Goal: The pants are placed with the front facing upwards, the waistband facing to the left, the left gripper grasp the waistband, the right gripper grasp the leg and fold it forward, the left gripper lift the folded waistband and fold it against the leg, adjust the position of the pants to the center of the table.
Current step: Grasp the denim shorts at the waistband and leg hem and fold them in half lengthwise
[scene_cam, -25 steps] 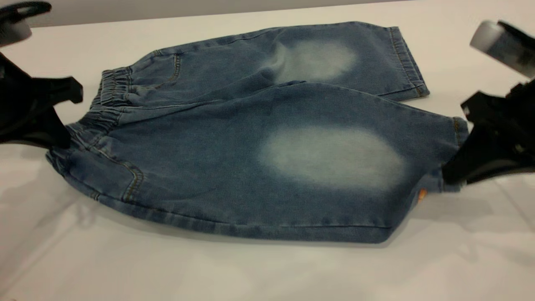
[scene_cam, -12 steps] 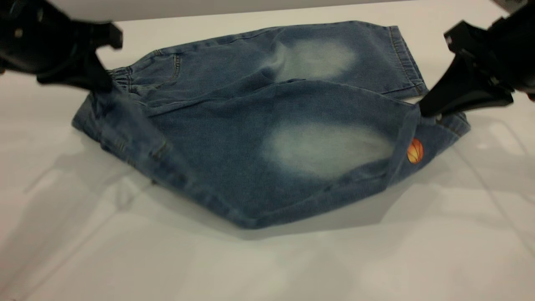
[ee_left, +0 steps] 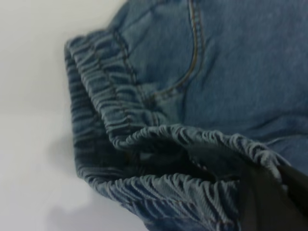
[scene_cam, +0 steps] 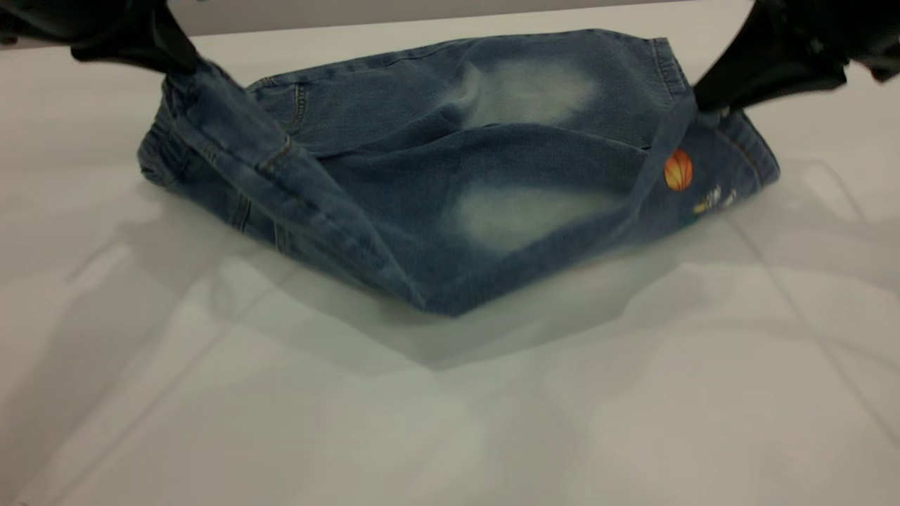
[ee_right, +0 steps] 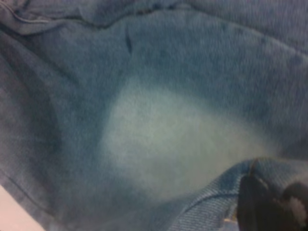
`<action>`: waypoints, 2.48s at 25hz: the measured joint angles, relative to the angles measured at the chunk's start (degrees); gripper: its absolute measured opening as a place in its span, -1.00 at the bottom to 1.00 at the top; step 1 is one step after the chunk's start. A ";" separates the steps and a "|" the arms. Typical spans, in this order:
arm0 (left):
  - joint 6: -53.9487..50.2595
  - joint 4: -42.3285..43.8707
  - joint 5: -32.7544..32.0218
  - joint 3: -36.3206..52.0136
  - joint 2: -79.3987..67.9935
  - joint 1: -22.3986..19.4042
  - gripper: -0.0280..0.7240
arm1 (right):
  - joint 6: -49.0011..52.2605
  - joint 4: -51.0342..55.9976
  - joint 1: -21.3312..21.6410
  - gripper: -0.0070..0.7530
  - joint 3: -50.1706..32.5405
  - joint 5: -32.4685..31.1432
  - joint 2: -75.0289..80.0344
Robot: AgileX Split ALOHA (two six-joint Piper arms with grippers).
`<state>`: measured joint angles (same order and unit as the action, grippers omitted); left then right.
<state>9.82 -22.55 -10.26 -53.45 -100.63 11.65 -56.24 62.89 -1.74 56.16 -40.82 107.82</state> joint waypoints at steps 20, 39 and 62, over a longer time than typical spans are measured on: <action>-0.13 -0.17 4.91 -3.33 0.00 0.00 -0.77 | 11.08 -10.62 0.00 -0.94 17.18 -3.07 0.21; -3.08 -0.57 9.14 -5.36 -0.17 0.00 -0.77 | 11.71 -10.44 0.00 -0.94 24.42 -3.14 7.57; -1.73 0.12 6.19 -17.76 -11.36 -5.69 -0.77 | 12.73 -10.51 0.00 -0.94 43.42 -6.99 23.86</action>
<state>8.08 -22.43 -4.08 -71.22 -111.99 5.96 -43.51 52.38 -1.74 99.57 -47.81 131.67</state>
